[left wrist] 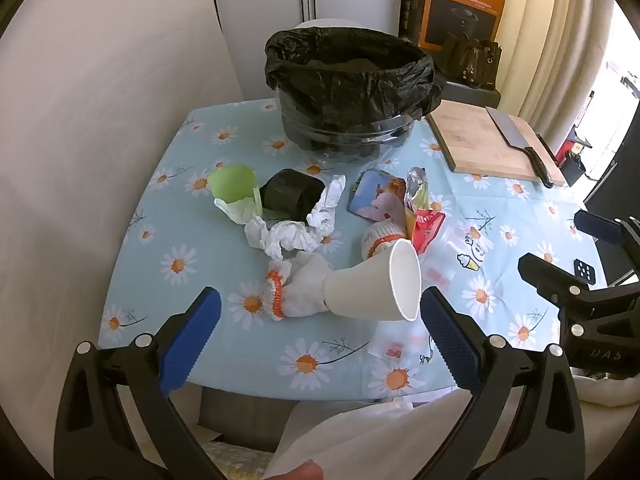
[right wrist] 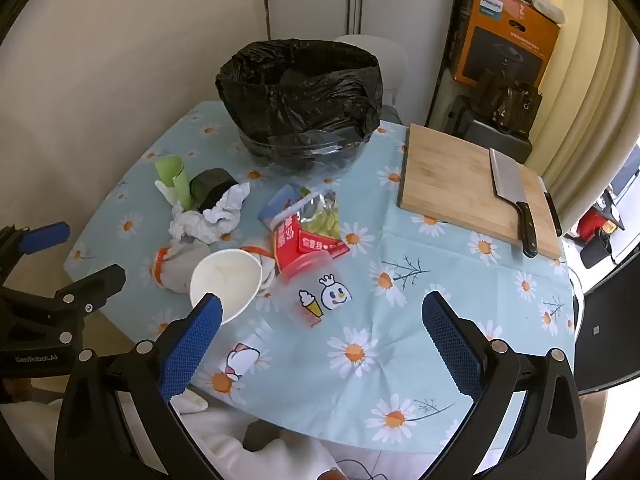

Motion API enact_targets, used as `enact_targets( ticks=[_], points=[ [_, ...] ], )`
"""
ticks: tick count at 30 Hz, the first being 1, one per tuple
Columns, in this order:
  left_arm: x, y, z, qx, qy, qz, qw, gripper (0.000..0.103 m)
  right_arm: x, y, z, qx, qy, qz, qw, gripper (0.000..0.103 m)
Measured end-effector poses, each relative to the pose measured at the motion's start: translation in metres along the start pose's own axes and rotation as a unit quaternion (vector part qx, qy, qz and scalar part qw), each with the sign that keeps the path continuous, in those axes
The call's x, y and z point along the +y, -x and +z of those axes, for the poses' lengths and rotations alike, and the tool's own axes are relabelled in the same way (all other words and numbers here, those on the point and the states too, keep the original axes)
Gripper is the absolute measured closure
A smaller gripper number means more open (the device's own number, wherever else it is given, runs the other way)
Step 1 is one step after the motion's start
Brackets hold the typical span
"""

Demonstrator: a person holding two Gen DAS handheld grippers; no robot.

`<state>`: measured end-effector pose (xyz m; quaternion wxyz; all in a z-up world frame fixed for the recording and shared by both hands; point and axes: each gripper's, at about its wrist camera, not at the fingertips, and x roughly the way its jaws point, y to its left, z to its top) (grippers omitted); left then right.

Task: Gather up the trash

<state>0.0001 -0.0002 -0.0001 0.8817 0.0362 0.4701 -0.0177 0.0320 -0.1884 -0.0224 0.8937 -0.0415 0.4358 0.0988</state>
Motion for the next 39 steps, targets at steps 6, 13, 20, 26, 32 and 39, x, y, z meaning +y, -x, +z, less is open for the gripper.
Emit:
enact_targets(
  ticks=[6, 13, 20, 26, 32, 39],
  points=[
    [0.000, 0.001, 0.000, -0.002, 0.001, 0.000, 1.0000, 0.005, 0.000, 0.000, -0.001, -0.001, -0.001, 0.001, 1.000, 0.007],
    [0.000, 0.001, 0.000, 0.000, 0.000, -0.002, 1.0000, 0.005, -0.001, 0.000, -0.001, 0.000, 0.000, -0.001, 1.000, 0.007],
    [0.000, 0.001, 0.000, 0.001, 0.001, -0.001, 1.0000, 0.005, -0.003, 0.001, -0.001, -0.001, 0.000, 0.000, 1.000, 0.007],
    [-0.001, 0.004, -0.003, 0.005, 0.006, -0.002, 1.0000, 0.005, -0.003, 0.000, -0.001, 0.000, 0.000, 0.000, 1.000, 0.007],
    [-0.001, -0.003, -0.001, 0.005, 0.007, -0.001, 1.0000, 0.005, -0.004, 0.000, -0.002, -0.001, 0.000, 0.000, 1.000, 0.007],
    [-0.002, -0.004, -0.004, 0.008, 0.013, -0.002, 0.9999, 0.006, -0.005, -0.002, -0.002, 0.001, 0.000, 0.000, 1.000, 0.007]
  ],
)
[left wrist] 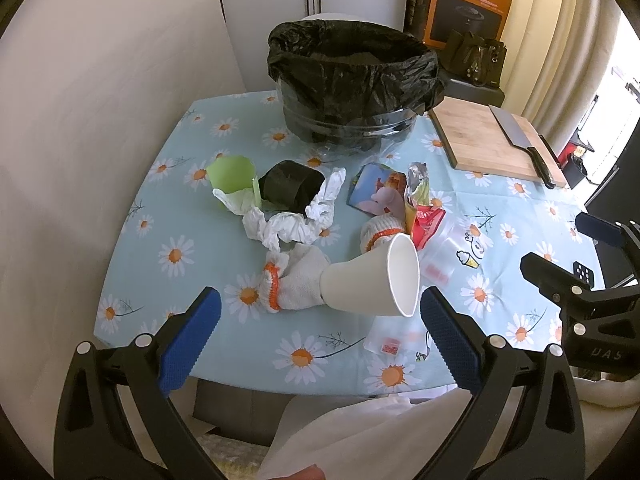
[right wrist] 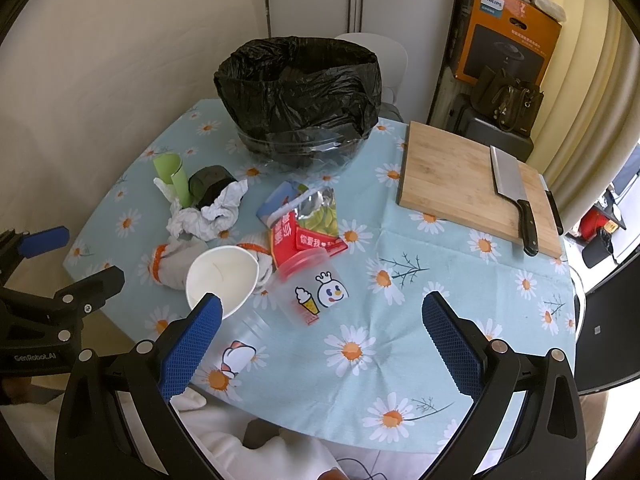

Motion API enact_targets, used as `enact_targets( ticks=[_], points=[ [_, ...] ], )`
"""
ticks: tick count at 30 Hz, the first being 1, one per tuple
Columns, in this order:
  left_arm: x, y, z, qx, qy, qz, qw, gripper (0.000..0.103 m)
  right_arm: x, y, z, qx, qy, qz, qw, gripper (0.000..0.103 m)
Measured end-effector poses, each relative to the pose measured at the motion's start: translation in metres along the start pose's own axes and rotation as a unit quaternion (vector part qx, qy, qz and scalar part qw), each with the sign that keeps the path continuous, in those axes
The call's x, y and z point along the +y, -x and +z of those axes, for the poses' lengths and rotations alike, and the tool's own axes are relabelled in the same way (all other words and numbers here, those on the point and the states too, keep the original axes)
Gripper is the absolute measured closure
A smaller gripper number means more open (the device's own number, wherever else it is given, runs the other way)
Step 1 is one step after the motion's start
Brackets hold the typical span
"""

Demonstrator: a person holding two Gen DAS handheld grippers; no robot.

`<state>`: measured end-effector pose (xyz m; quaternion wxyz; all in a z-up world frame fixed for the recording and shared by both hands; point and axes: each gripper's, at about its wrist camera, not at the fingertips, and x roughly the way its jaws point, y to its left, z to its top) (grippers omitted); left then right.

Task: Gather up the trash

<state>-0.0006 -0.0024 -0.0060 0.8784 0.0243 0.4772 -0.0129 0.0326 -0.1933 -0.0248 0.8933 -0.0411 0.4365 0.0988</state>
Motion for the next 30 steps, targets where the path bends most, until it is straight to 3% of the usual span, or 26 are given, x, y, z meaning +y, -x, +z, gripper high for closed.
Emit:
enact_targets(
  ticks=[23, 30],
  points=[
    [0.006, -0.001, -0.001, 0.002, 0.011, 0.002, 0.9999, 0.006, -0.002, -0.007, 0.001, 0.001, -0.001, 0.001, 1.000, 0.007],
    [0.012, 0.002, 0.000, -0.004, 0.026, -0.017, 0.9995, 0.006, -0.004, -0.002, 0.004, 0.004, -0.012, 0.010, 1.000, 0.007]
  ],
)
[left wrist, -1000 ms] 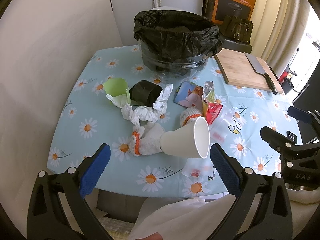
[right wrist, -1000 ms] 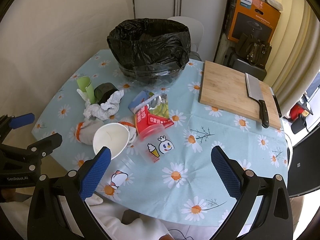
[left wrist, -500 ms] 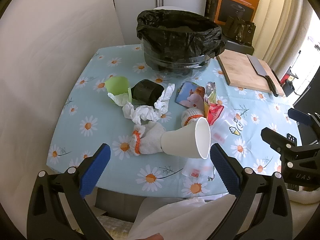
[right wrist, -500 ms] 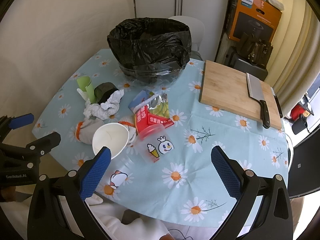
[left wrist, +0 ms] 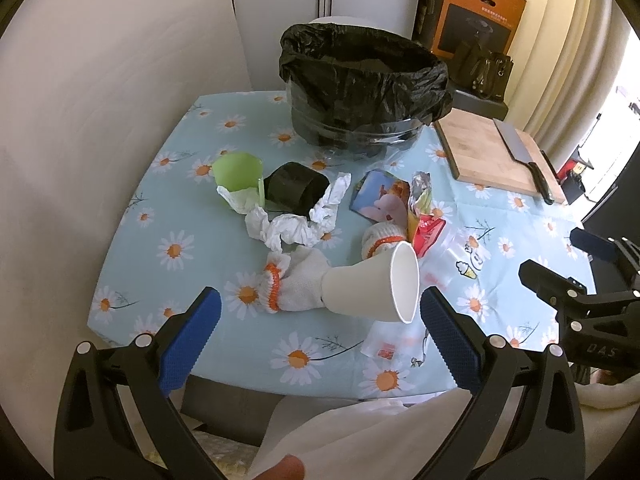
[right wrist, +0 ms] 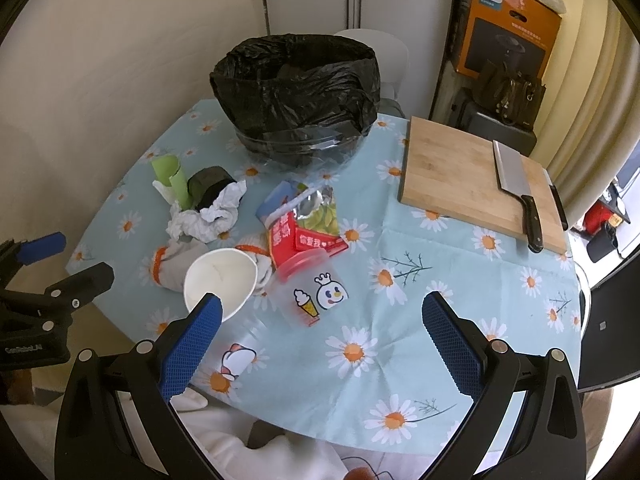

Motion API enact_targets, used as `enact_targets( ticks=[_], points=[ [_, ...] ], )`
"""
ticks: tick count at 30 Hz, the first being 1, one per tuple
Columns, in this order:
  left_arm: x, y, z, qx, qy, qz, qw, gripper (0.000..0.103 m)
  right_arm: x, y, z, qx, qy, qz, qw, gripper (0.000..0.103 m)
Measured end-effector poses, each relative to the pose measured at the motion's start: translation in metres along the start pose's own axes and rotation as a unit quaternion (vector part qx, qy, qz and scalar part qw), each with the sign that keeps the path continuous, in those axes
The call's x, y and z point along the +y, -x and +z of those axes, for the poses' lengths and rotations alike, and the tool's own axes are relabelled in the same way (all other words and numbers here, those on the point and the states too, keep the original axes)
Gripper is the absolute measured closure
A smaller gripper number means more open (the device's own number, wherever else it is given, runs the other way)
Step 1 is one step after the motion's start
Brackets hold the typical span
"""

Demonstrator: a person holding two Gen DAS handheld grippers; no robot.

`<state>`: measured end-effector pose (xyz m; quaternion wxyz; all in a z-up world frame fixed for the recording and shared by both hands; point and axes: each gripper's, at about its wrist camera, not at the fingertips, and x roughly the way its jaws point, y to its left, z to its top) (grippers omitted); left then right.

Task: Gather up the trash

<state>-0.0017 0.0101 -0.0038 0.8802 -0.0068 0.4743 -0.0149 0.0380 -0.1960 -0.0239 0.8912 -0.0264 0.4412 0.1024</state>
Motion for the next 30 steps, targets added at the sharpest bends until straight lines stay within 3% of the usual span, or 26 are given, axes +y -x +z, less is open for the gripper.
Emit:
enact_targets(
  ticks=[7, 16, 22, 30],
  points=[
    [0.011, 0.003, -0.002, -0.004, 0.030, -0.037, 0.9989, 0.006, -0.003, 0.004, -0.002, -0.003, -0.020, 0.020, 1.000, 0.007],
    [0.009, 0.003, -0.004, 0.000, 0.018, -0.053, 0.9984, 0.007, -0.004, 0.007, -0.006, 0.005, -0.046, 0.035, 0.998, 0.007],
    [0.019, 0.003, 0.000, -0.005, 0.029, -0.039, 0.9988, 0.008, -0.001, 0.005, -0.006, 0.010, -0.047, 0.062, 0.997, 0.007],
    [0.042, -0.018, 0.017, 0.016, 0.049, -0.044, 0.9977, 0.006, -0.001, -0.003, 0.002, 0.025, -0.044, 0.007, 0.999, 0.007]
  ],
)
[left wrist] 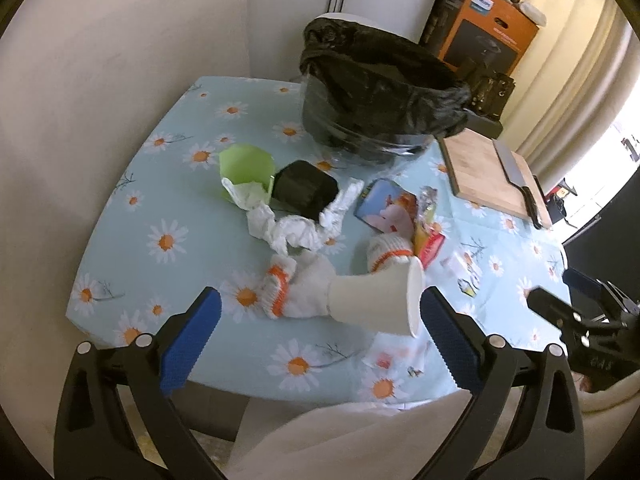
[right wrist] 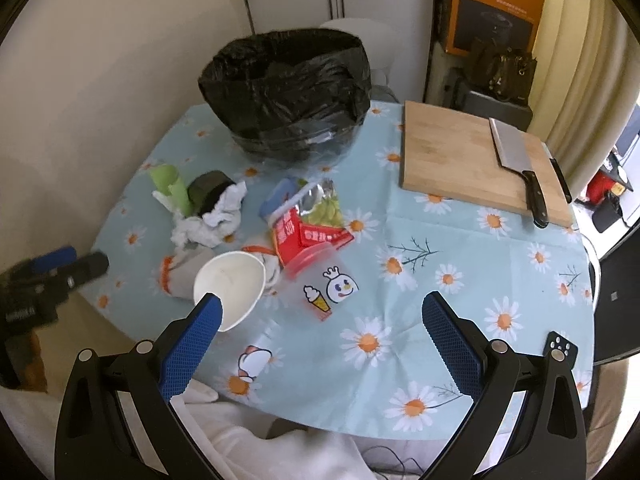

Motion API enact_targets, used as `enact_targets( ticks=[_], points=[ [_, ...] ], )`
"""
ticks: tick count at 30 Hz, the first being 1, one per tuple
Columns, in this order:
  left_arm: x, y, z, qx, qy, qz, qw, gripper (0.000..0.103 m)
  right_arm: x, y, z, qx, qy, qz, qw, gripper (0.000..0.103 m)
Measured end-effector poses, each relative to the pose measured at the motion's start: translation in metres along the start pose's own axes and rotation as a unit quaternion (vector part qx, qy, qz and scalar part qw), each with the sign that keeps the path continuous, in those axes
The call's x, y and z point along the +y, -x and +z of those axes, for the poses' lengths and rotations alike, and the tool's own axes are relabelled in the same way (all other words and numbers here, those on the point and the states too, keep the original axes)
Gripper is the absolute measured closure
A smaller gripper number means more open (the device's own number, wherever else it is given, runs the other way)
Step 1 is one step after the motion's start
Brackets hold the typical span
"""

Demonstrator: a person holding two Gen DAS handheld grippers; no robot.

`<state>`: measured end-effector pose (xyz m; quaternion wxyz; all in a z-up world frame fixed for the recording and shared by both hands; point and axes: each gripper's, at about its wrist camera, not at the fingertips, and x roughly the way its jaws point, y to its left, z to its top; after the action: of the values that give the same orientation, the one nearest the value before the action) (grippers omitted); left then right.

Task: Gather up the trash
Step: 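Grasp the lime-green cup with the left tool while the right tool grasps the clear snowman cup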

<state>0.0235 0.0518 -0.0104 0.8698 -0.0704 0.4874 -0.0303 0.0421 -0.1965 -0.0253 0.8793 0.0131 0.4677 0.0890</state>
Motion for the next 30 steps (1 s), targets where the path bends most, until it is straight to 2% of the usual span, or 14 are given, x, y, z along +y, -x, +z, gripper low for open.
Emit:
enact_targets(
  ticks=[9, 13, 19, 30],
  points=[
    [0.029, -0.029, 0.042, -0.003, -0.013, -0.001, 0.9999, 0.006, 0.010, -0.015, 0.018, 0.024, 0.015, -0.055, 0.998, 0.007],
    [0.037, -0.052, 0.059, -0.001, -0.044, 0.023, 0.9988, 0.006, 0.007, -0.029, 0.024, 0.037, 0.012, -0.059, 0.997, 0.007],
    [0.055, -0.083, 0.082, 0.019, -0.039, -0.004, 0.9990, 0.006, 0.000, -0.052, 0.032, 0.061, 0.028, -0.077, 0.995, 0.008],
    [0.074, -0.144, 0.106, 0.073, -0.085, -0.021, 0.9935, 0.006, -0.005, -0.097, 0.028, 0.117, 0.036, -0.046, 0.991, 0.008]
  ],
)
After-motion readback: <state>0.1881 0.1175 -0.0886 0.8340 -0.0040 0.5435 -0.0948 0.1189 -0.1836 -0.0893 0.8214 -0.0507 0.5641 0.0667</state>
